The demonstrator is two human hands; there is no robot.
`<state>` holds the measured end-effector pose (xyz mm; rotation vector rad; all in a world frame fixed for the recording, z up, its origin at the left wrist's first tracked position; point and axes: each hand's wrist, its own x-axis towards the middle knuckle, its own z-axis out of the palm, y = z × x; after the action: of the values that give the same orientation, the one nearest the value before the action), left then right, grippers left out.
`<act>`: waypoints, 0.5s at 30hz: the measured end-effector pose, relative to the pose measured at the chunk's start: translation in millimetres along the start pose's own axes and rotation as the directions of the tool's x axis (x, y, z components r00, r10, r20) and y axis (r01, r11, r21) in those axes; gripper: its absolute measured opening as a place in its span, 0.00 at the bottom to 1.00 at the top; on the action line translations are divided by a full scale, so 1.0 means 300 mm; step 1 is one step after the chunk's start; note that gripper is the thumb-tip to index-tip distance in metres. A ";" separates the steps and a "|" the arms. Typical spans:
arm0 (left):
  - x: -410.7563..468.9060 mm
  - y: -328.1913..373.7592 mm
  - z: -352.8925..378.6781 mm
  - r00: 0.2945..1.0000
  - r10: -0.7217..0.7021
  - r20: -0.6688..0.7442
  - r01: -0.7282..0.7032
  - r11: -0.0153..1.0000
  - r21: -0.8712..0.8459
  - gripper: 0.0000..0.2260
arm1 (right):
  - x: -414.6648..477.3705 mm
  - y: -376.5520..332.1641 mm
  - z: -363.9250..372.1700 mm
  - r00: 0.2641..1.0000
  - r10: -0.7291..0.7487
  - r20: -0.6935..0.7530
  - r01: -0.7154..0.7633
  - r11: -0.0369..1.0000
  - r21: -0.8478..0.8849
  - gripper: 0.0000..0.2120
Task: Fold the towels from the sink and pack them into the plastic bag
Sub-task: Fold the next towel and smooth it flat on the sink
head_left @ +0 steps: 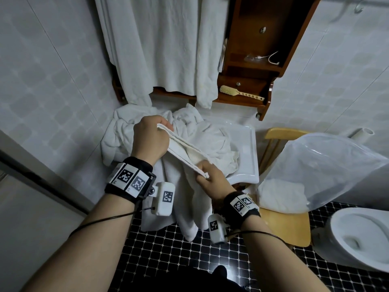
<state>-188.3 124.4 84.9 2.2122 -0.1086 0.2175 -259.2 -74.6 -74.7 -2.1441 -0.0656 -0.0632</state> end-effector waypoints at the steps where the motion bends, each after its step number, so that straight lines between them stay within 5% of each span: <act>1: 0.000 0.001 0.004 1.000 0.020 -0.002 -0.020 1.000 0.015 0.21 | -0.006 0.012 -0.010 0.999 0.024 -0.026 -0.024 1.000 0.016 0.08; 7: 0.012 0.010 -0.009 0.998 0.038 0.040 -0.040 0.999 0.029 0.21 | -0.043 -0.003 -0.077 0.966 0.206 -0.157 -0.197 0.978 0.076 0.41; 10: 0.015 0.021 -0.013 0.994 0.051 0.100 -0.053 0.999 0.012 0.21 | -0.045 -0.019 -0.093 0.968 0.238 -0.079 -0.231 0.970 0.080 0.55; 15: 0.021 0.043 -0.010 0.991 0.041 0.128 -0.042 0.999 0.004 0.21 | -0.027 -0.016 -0.067 0.989 0.150 -0.001 -0.149 0.988 -0.046 0.39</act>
<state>-184.6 119.0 97.9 2.2316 -0.2245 0.0983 -267.9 -89.0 -60.2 -2.1889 0.0960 0.0263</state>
